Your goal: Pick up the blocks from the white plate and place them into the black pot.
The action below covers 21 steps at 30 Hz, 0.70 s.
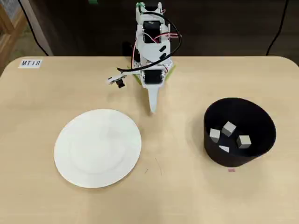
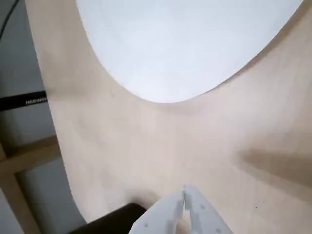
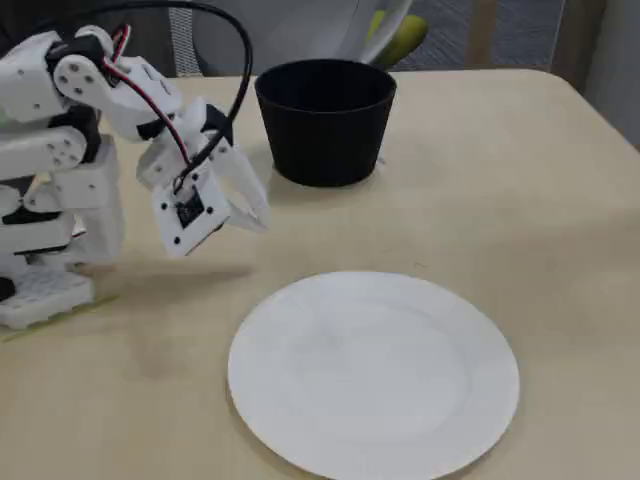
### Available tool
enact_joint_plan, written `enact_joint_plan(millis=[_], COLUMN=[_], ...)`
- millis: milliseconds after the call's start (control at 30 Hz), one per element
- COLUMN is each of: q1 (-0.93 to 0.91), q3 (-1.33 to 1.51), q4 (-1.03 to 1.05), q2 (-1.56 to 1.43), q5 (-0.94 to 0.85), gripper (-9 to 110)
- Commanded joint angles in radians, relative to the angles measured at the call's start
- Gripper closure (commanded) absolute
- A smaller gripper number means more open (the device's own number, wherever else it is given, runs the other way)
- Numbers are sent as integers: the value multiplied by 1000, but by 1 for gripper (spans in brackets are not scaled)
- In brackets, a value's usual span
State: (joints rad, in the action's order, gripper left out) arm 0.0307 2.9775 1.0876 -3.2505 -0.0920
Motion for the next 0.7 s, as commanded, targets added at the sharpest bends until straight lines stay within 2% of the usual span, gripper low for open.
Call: enact_joint_plan(millis=[0, 667], q1=[8, 9], q3=[-3, -2], q4=[3, -8], q2=[-2, -2], q5=[-5, -2], gripper=[104, 104])
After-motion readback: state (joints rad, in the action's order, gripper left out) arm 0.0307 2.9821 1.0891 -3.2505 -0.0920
